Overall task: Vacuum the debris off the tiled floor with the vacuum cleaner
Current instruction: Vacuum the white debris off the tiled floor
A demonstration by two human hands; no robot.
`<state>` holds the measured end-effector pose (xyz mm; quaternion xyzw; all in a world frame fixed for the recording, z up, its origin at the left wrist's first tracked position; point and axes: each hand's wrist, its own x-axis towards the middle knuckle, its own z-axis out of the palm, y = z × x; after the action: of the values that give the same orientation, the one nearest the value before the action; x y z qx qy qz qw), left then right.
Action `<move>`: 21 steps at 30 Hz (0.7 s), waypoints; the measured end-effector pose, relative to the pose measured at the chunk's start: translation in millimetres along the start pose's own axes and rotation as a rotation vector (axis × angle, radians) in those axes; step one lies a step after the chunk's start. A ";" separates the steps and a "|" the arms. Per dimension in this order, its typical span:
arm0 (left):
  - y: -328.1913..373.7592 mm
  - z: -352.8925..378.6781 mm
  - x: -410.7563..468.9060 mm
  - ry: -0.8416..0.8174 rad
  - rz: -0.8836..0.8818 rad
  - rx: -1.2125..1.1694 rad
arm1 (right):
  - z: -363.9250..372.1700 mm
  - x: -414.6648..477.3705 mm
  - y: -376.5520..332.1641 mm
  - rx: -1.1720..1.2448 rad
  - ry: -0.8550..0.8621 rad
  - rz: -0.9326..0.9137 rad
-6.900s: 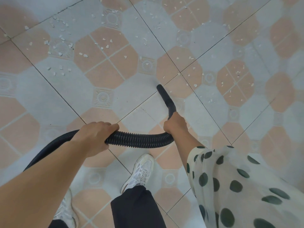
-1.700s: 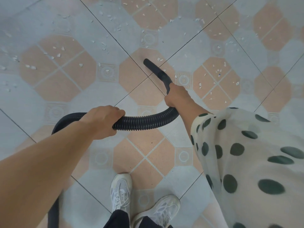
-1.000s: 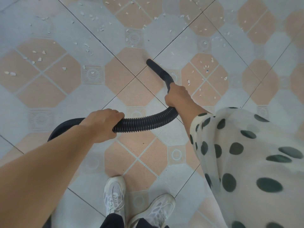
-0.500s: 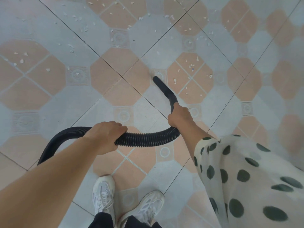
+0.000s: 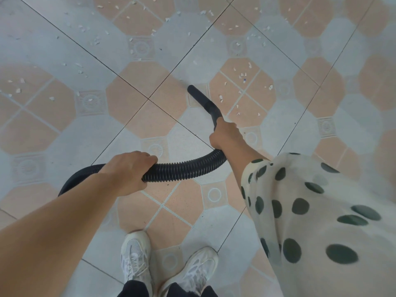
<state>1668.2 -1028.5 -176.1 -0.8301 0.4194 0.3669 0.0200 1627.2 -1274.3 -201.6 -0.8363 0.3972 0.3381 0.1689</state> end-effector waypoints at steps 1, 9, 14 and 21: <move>2.1 0.9 -0.8 -0.001 -0.006 -0.007 | -0.1 0.5 0.6 0.004 -0.004 -0.003; -8.3 -8.6 17.1 0.040 -0.063 0.007 | -8.0 32.4 -20.3 0.008 0.048 -0.076; 4.5 0.8 7.9 0.009 -0.054 0.004 | 2.9 16.1 -3.7 0.005 0.032 -0.060; 55.1 13.9 -5.2 -0.043 0.037 -0.009 | 15.1 -24.0 71.4 0.034 -0.043 0.069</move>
<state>1618.9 -1055.8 -167.9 -0.8143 0.4326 0.3867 0.0186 1554.1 -1297.6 -196.6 -0.8116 0.4278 0.3548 0.1800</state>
